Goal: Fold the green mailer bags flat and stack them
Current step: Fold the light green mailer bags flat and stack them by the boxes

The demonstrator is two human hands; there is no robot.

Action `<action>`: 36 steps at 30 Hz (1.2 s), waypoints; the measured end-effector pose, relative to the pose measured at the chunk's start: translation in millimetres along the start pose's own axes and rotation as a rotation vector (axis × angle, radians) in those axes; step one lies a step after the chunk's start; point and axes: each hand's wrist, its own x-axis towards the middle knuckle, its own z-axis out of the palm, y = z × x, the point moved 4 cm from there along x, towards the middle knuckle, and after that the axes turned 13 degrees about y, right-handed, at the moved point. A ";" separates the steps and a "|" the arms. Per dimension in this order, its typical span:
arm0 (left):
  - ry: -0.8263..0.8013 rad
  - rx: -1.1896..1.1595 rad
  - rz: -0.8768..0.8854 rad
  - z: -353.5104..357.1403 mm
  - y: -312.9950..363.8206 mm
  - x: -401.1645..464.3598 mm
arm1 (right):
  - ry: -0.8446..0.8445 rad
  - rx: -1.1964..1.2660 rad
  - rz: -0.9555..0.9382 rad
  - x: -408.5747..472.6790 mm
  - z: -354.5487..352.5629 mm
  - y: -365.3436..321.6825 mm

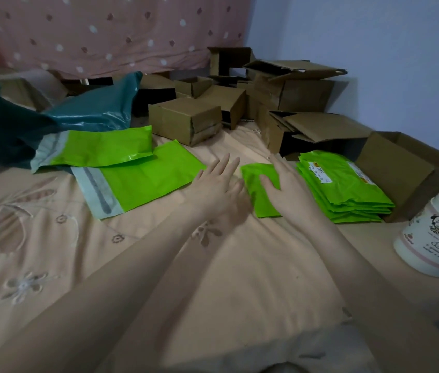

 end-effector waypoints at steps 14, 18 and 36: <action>0.263 0.081 -0.122 -108.3 -118.0 -28.3 | -0.054 0.034 -0.209 19.3 50.3 -118.9; 0.277 0.112 -0.210 -127.8 -164.5 -42.7 | -0.100 0.053 -0.266 20.5 79.9 -154.5; 0.379 0.241 -0.334 -145.7 -299.3 -52.3 | -0.265 0.024 -0.367 36.8 215.0 -234.8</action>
